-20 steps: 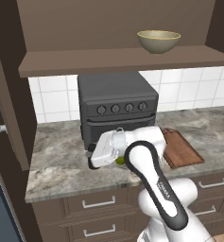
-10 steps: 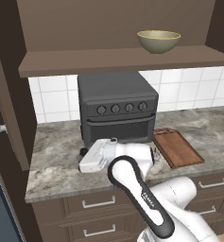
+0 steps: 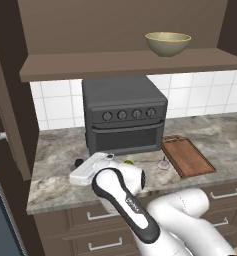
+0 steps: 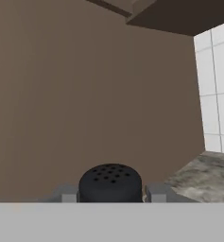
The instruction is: Open the cabinet. Place the bowl and condiment on the counter. Then place the lime and garlic on the cutting board.
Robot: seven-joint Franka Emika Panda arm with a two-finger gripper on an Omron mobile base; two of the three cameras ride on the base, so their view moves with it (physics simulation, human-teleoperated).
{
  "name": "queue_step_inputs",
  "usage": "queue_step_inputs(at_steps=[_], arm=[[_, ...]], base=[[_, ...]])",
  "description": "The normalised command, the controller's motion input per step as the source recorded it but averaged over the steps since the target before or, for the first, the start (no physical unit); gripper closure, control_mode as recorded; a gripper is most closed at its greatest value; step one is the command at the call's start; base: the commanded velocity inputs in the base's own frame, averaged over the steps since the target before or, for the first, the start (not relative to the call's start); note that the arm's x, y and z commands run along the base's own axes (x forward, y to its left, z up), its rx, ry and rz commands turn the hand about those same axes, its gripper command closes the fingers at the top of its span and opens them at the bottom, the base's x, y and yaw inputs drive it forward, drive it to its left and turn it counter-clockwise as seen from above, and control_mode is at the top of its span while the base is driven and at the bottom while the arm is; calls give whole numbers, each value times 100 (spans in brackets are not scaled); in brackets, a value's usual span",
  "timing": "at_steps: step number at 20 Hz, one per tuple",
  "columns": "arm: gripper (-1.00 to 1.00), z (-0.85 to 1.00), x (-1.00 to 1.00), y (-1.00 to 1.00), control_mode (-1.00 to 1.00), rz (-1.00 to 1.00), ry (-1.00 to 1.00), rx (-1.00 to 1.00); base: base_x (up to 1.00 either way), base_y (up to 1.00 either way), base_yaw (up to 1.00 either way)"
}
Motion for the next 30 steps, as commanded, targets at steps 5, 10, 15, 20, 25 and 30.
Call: queue_step_inputs(at_steps=[5, 10, 15, 20, 25, 30], arm=[[100, -12, 47, -1, -100, 0, 0, 2], [100, -13, 23, 0, -100, 0, 0, 0], [100, -7, 0, 10, -100, 0, 0, -8], [100, -10, 0, 12, -100, 0, 0, -10], [100, -24, 0, 0, -100, 0, 0, -5], [100, -32, 0, 0, -100, 0, -1, -1]], base=[[0, 0, 0], [0, 0, 0], [0, 0, 0], [0, 0, 0], [0, 0, 0], [0, 0, 0]])
